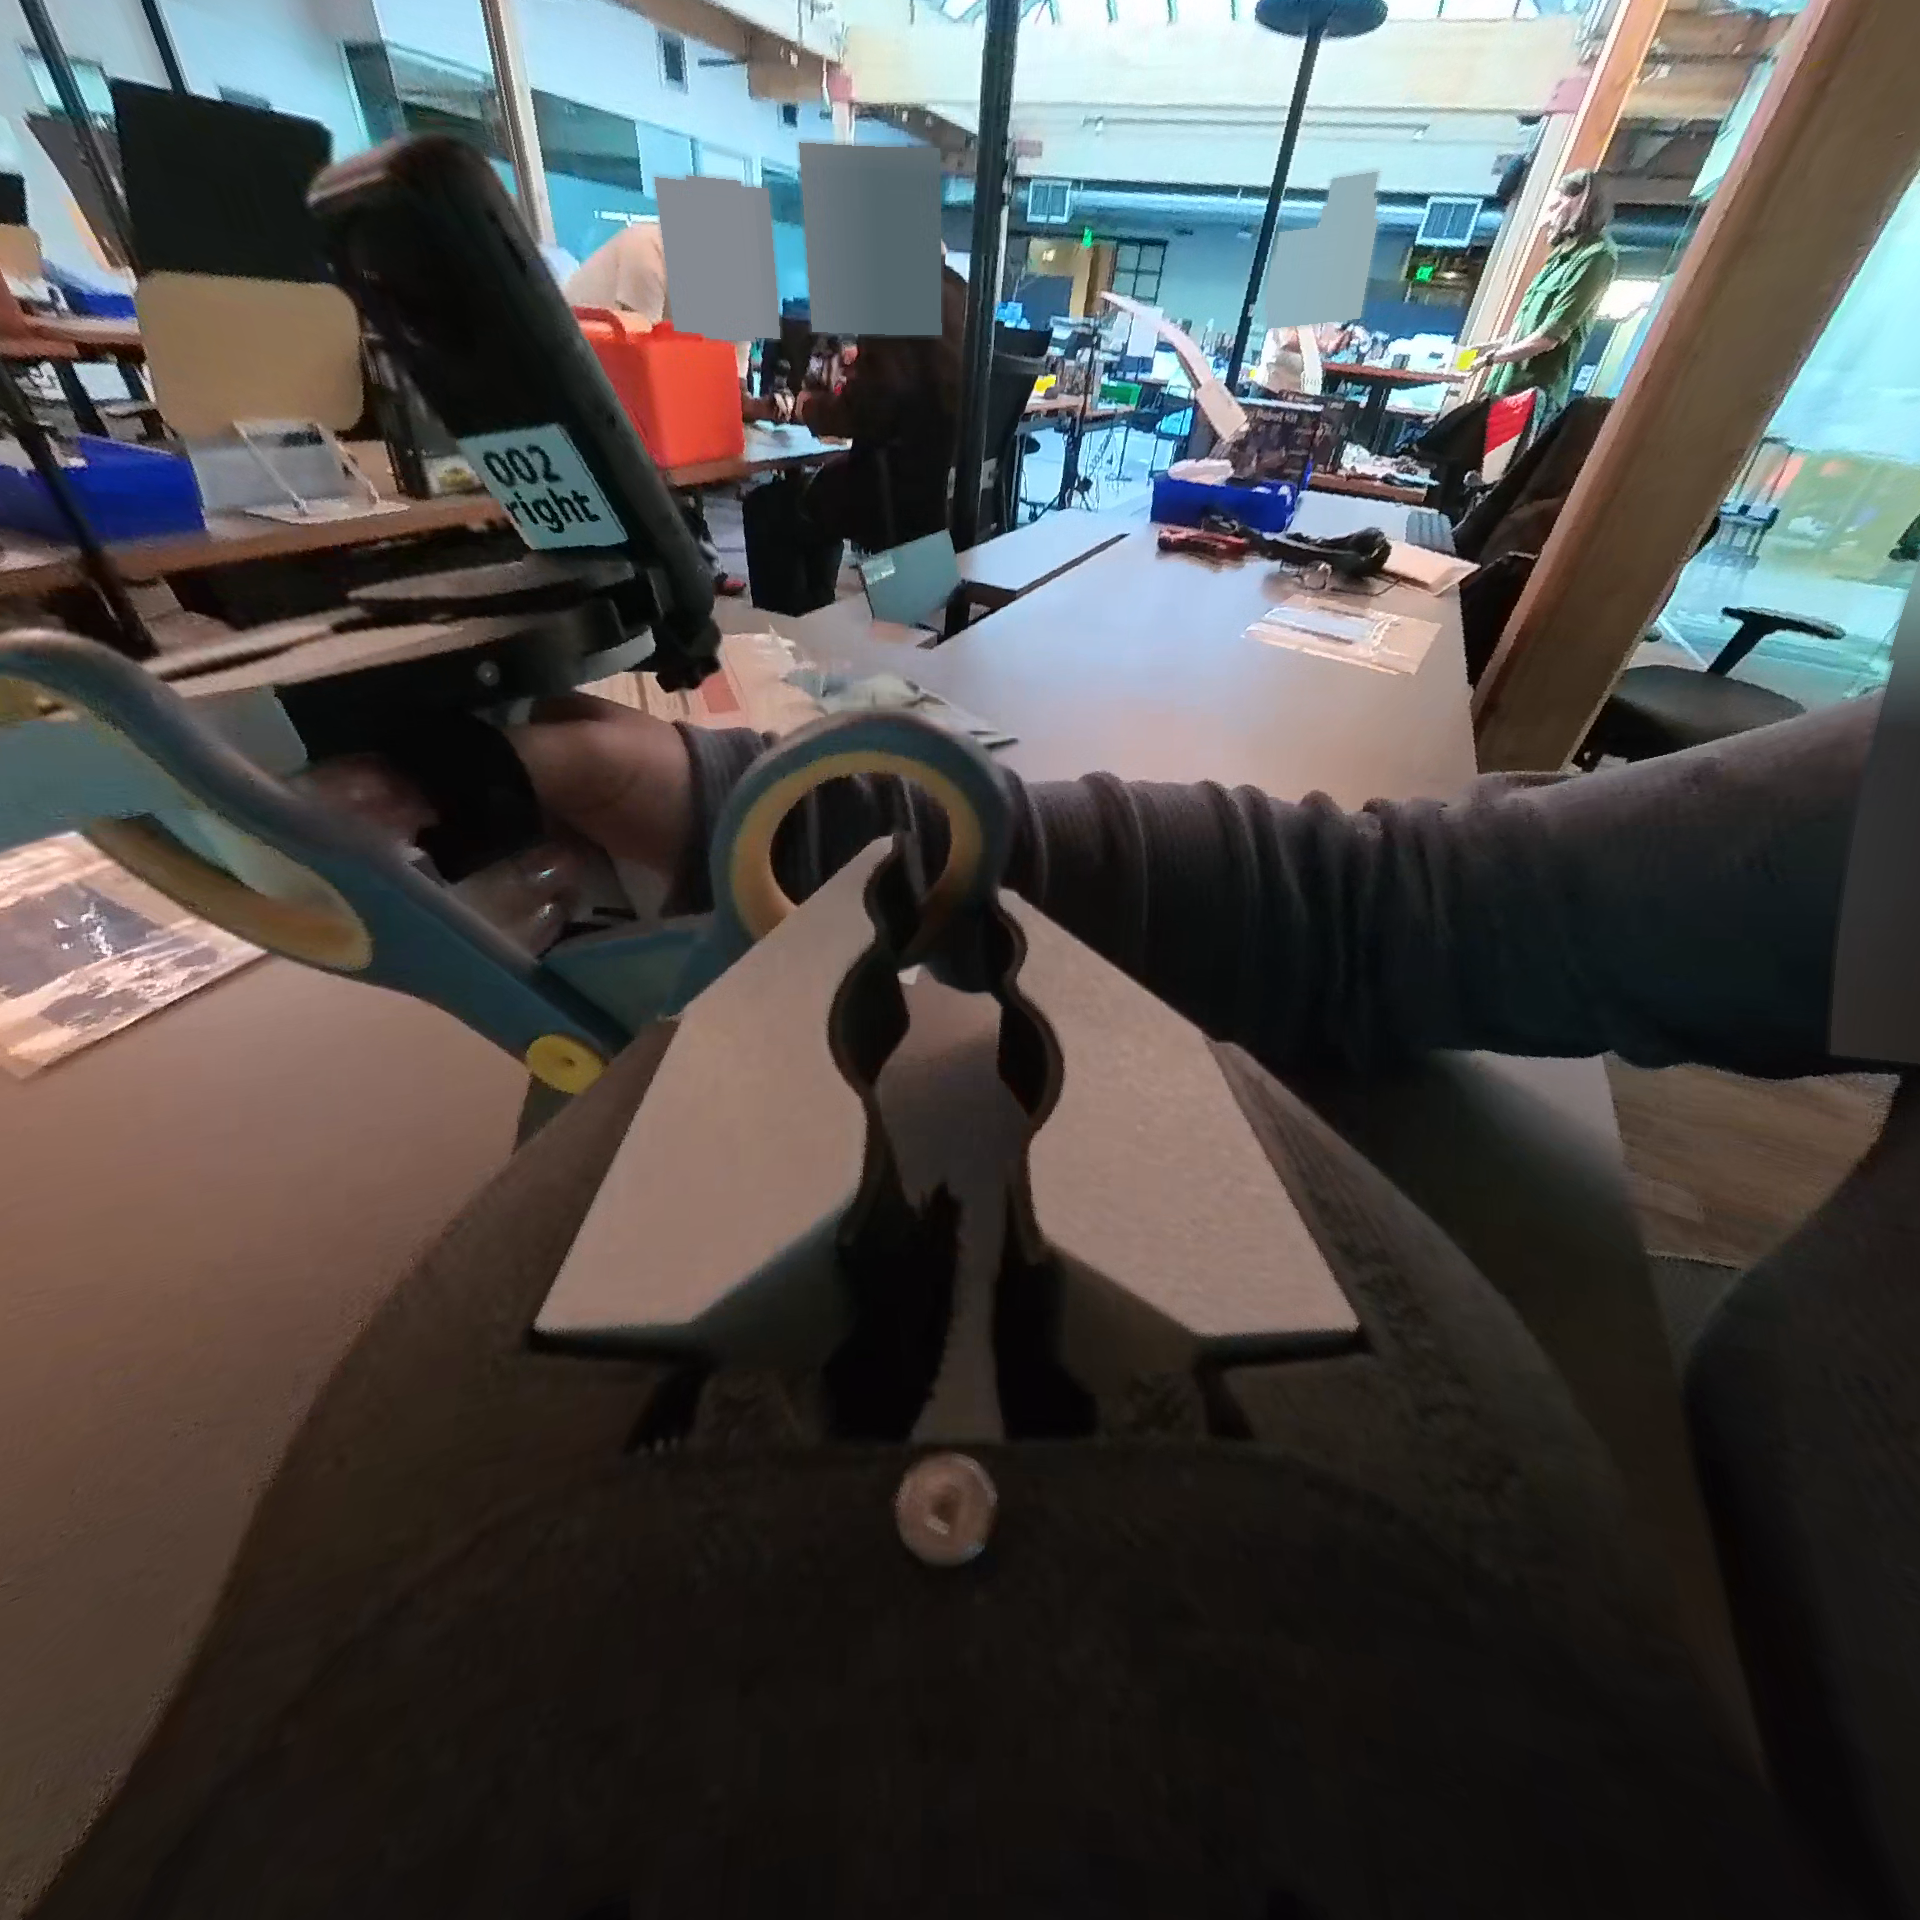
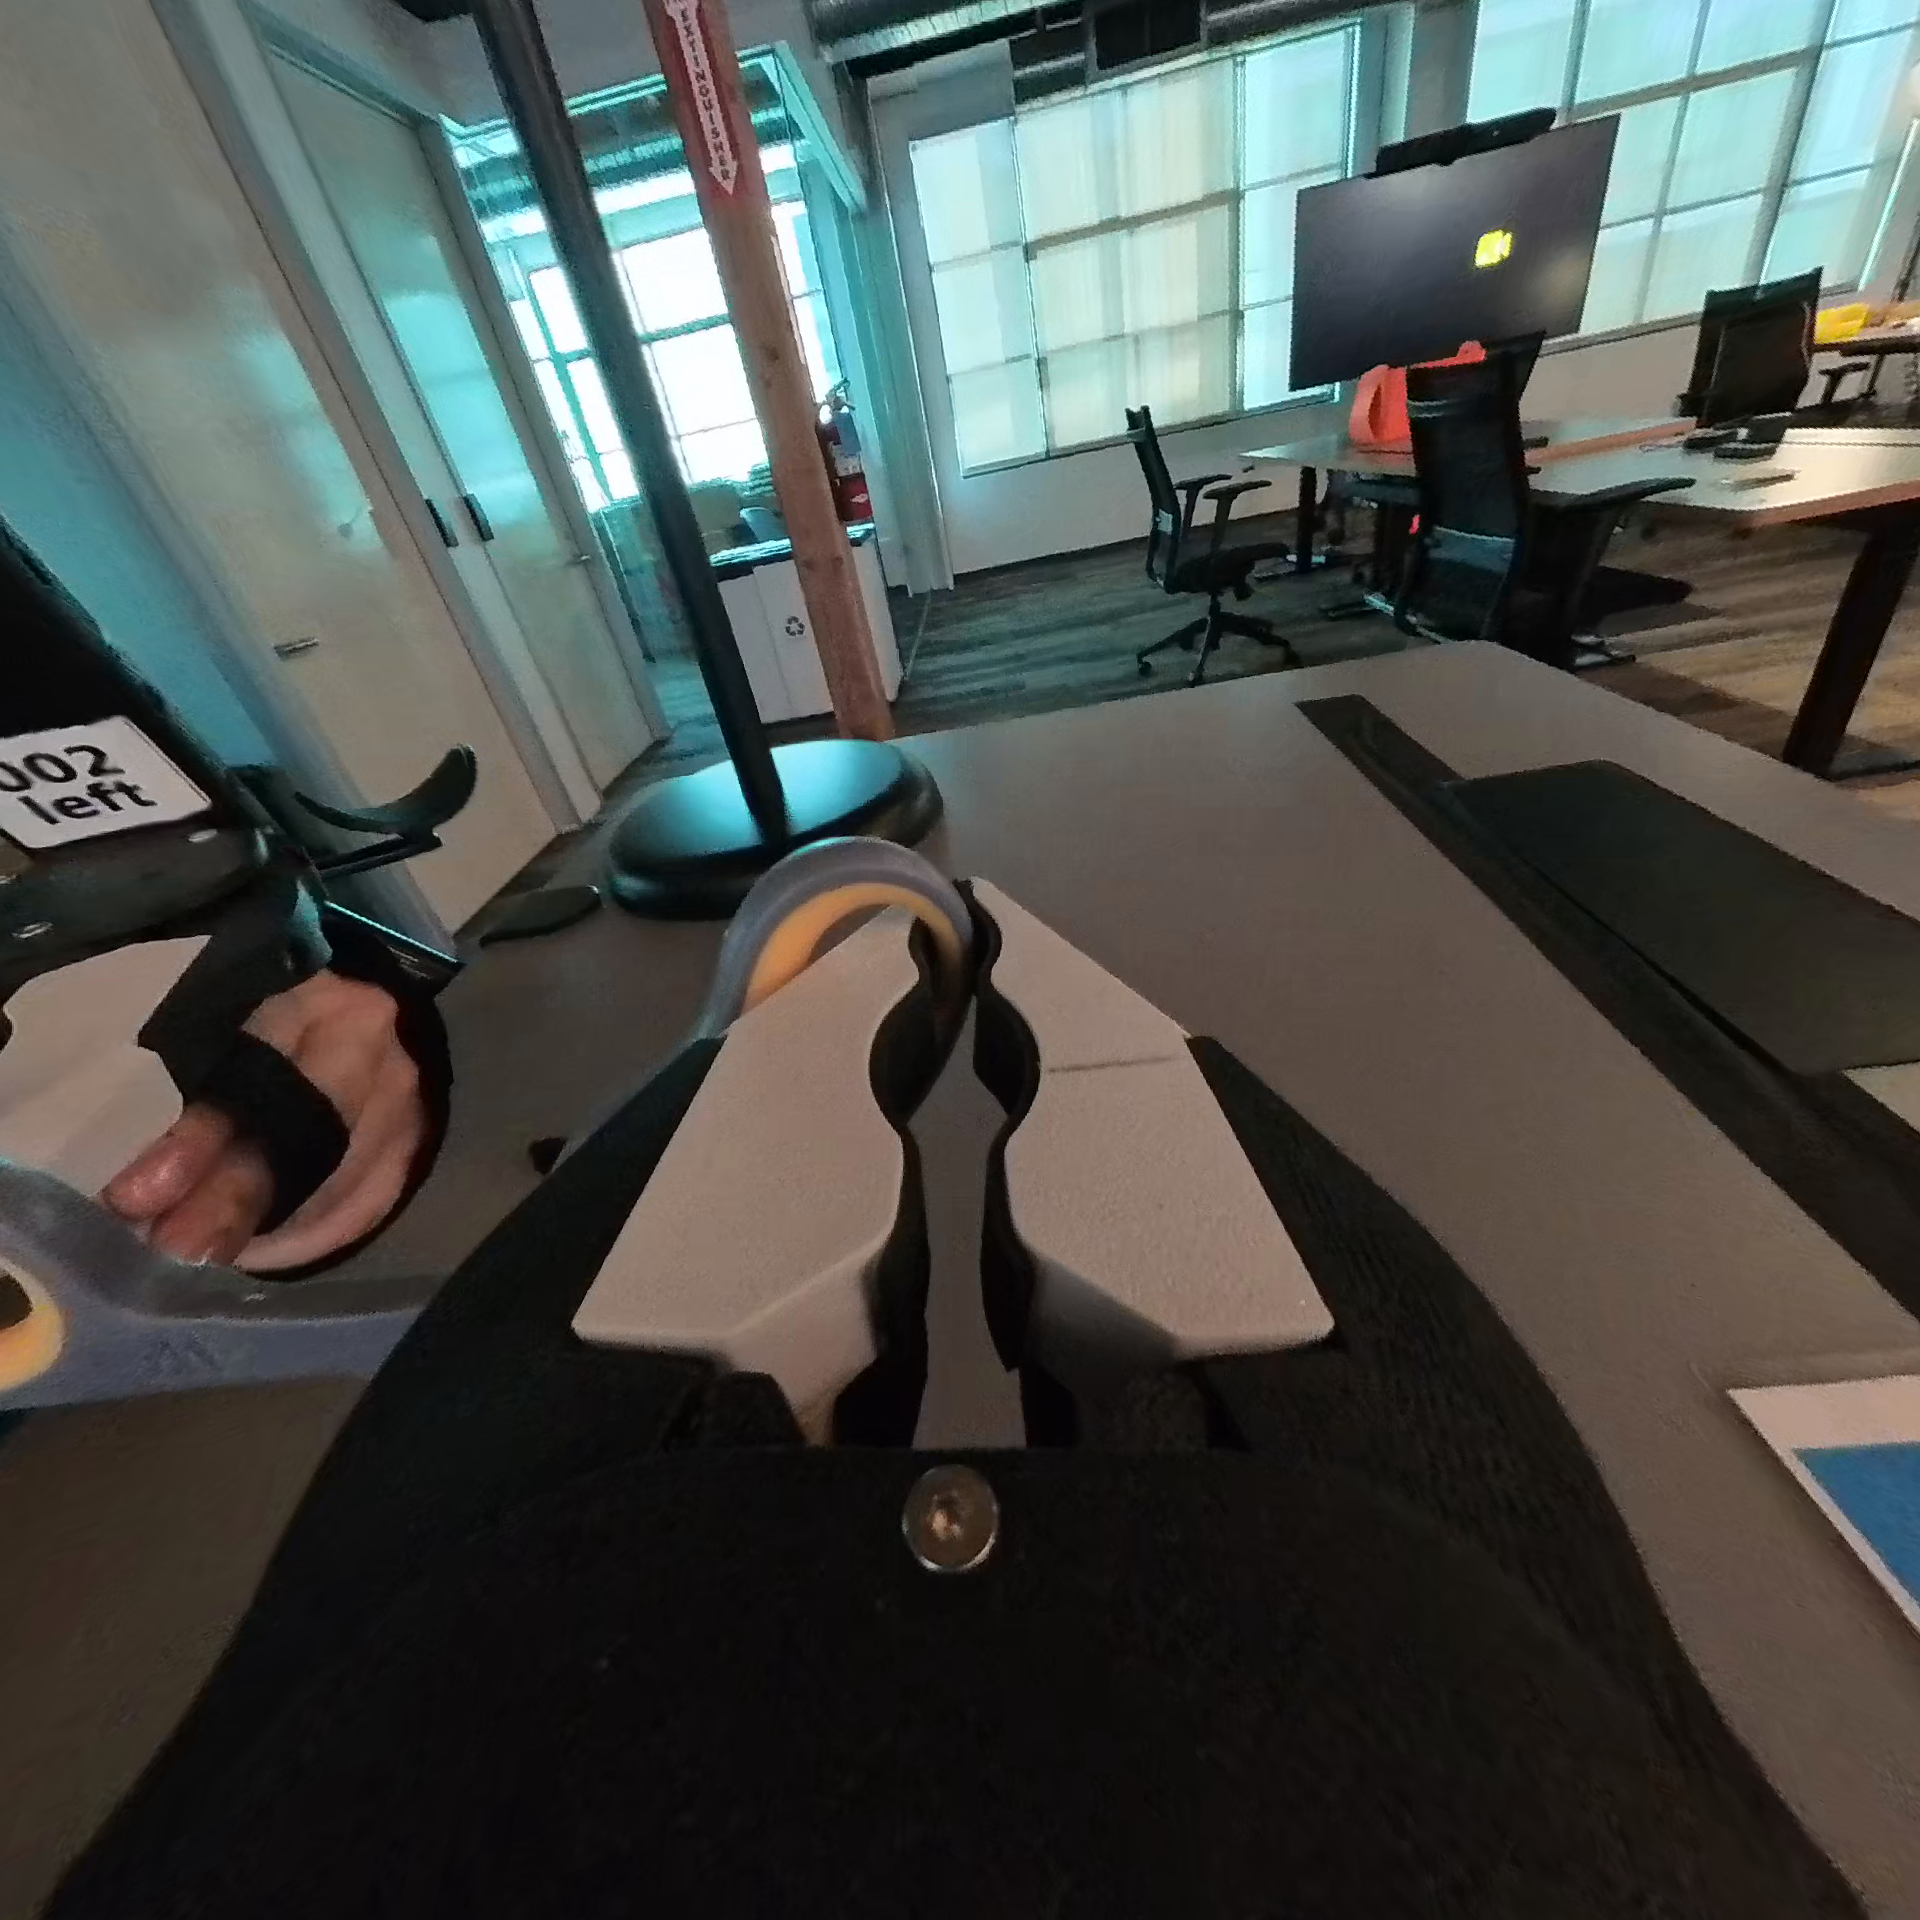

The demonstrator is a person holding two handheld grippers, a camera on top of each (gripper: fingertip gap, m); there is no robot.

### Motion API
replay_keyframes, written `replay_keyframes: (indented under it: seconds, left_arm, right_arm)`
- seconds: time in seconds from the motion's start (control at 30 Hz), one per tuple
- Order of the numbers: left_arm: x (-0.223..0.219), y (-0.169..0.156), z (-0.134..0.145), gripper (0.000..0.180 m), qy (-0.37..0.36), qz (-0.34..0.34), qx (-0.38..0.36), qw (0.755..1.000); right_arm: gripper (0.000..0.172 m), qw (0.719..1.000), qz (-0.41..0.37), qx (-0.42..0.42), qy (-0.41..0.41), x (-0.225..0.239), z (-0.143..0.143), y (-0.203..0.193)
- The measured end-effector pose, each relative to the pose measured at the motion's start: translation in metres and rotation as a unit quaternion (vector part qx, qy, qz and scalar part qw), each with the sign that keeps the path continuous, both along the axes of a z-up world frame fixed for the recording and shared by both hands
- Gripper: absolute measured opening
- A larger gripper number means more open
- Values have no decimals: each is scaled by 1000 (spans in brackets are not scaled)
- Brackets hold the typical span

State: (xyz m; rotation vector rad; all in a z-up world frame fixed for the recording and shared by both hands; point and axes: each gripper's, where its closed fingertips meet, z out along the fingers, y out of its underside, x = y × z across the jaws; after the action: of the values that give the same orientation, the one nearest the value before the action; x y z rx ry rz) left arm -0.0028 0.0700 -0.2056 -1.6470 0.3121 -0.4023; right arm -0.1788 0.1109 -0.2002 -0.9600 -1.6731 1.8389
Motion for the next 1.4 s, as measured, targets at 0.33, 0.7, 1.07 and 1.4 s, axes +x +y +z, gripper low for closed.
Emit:
replay_keyframes:
  seconds: [0.33,0.7,1.07,1.4]
  left_arm:
    - [3,-5,-18,9,30,-10,-31,999]
    - [18,-12,-38,9,124,-34,-39,991]
    - [21,-19,-41,9,179,-43,5,983]
    - [22,-19,-34,8,200,-38,41,978]
  right_arm:
    - [0,1000,17,13,-1,1,-14,-10]
    - [0,997,27,34,61,18,-7,-19]
    - [0,997,11,28,66,25,-6,-22]
    - [0,998,15,0,60,30,-2,-26]
